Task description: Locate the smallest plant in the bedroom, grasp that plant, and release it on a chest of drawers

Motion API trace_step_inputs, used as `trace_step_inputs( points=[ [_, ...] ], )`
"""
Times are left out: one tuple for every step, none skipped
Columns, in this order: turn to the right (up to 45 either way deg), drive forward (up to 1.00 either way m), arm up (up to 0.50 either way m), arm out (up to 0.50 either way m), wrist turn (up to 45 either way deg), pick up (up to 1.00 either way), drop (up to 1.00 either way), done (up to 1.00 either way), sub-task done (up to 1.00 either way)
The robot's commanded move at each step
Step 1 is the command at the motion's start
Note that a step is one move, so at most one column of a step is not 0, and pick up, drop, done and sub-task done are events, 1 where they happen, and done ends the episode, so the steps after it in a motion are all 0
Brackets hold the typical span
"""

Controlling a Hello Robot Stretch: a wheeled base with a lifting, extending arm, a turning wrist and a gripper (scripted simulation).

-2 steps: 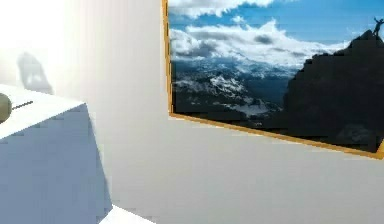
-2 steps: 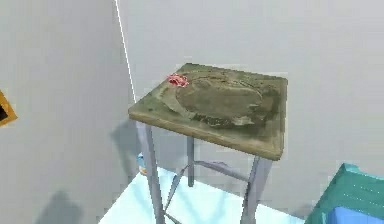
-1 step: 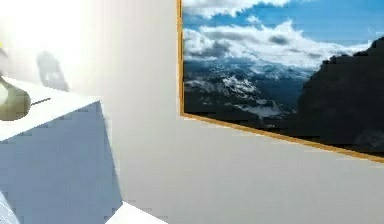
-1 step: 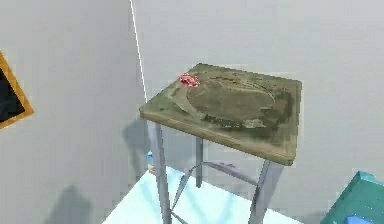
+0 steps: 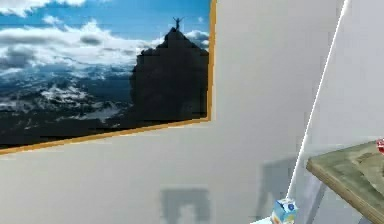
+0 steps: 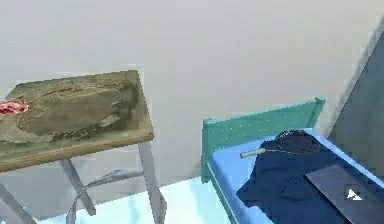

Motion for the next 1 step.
trace_step_inputs(
  points=[
    [45.0,0.0,0.0,0.0,0.0,0.0,0.0,0.0,0.0]
  ],
)
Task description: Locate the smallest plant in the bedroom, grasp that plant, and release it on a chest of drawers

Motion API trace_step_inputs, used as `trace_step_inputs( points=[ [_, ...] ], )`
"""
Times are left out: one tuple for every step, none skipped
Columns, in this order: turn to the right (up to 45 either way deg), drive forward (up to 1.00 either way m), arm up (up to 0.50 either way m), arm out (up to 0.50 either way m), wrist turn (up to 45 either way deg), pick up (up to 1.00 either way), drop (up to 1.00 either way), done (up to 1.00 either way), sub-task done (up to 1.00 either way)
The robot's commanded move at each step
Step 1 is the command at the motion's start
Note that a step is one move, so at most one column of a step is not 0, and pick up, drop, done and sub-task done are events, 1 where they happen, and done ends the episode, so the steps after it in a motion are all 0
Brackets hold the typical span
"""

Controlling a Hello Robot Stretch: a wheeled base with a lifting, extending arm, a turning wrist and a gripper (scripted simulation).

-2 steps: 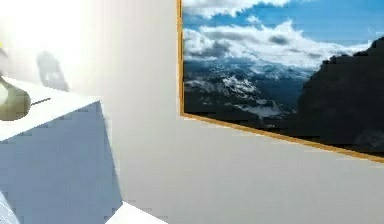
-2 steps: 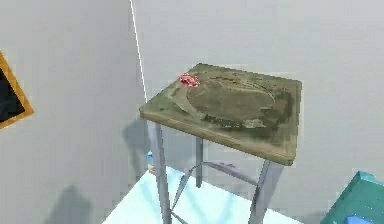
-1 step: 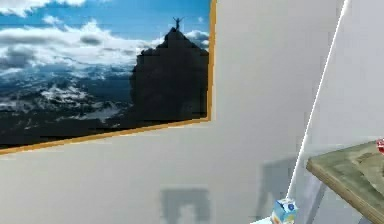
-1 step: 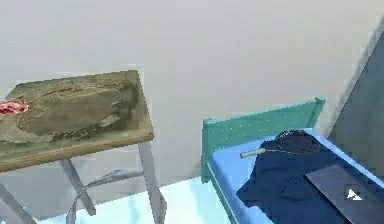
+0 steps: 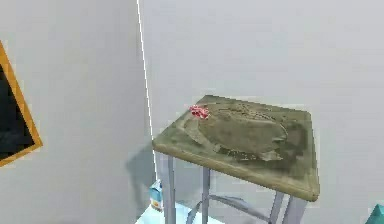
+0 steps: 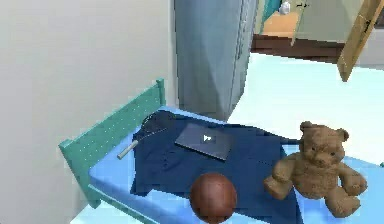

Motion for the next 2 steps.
trace_step_inputs(
  points=[
    [45.0,0.0,0.0,0.0,0.0,0.0,0.0,0.0,0.0],
    [9.0,0.0,0.0,0.0,0.0,0.0,0.0,0.0,0.0]
  ],
)
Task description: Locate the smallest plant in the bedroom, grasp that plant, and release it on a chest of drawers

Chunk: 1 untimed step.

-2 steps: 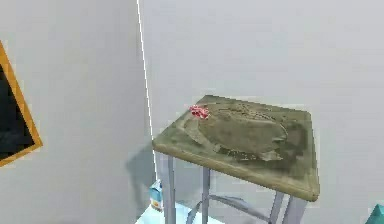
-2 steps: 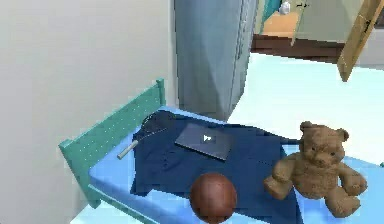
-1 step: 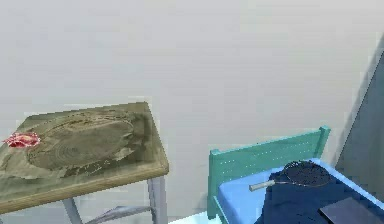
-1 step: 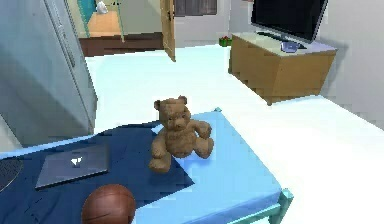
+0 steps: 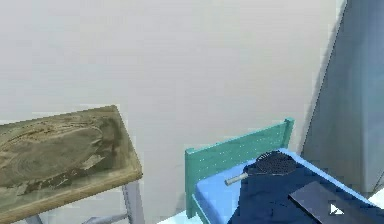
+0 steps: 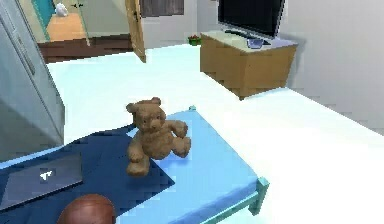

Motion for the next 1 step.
trace_step_inputs(
  points=[
    [3.0,0.0,0.0,0.0,0.0,0.0,0.0,0.0,0.0]
  ],
)
